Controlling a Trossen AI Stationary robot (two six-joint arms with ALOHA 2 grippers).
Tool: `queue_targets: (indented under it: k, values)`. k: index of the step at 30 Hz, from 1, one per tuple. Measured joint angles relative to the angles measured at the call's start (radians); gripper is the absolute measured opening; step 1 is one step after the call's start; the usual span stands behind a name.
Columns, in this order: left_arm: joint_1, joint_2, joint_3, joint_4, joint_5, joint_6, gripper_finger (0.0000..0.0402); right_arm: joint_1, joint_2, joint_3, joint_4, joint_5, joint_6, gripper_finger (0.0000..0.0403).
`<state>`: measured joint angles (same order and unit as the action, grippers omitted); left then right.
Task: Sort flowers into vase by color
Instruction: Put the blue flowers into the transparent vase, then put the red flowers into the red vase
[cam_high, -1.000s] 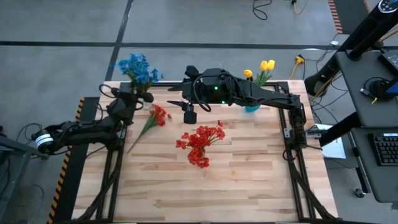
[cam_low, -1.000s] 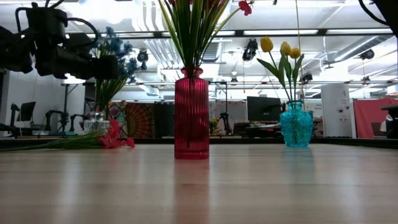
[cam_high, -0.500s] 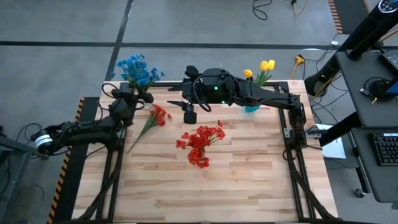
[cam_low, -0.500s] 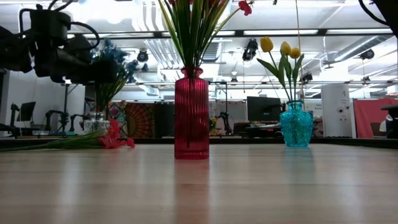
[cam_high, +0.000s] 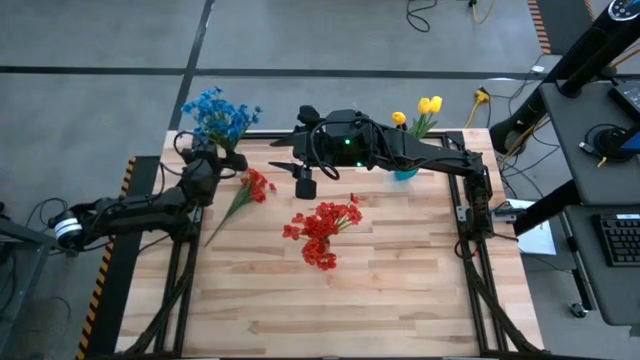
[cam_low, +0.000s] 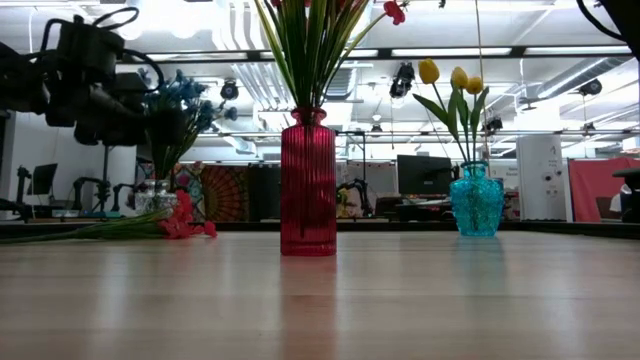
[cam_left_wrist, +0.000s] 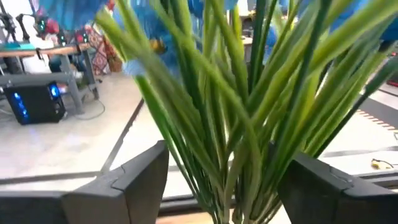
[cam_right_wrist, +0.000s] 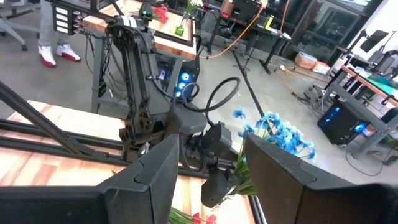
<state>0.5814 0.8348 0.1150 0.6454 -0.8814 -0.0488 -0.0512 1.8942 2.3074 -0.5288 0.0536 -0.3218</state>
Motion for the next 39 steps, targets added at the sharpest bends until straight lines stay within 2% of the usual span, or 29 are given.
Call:
queue_targets:
  k: [8,17,34,39]
  values:
    - [-0.032,-0.013,0.0,-0.028,0.0,-0.024,0.0276,0.0,0.0,0.0,-0.014,0.0,0.0,0.0178]
    - [-0.059,-0.049,0.0,-0.059,0.0,-0.022,0.0279,0.0,0.0,0.0,-0.016,0.0,0.009,0.0178]
    - [-0.091,-0.186,0.0,-0.221,-0.01,-0.044,0.0279,0.0,0.0,0.0,-0.015,0.0,0.008,0.0178]
    - [-0.123,-0.221,0.0,-0.34,-0.01,-0.113,0.0279,0.0,0.0,0.0,-0.015,0.0,0.008,0.0178]
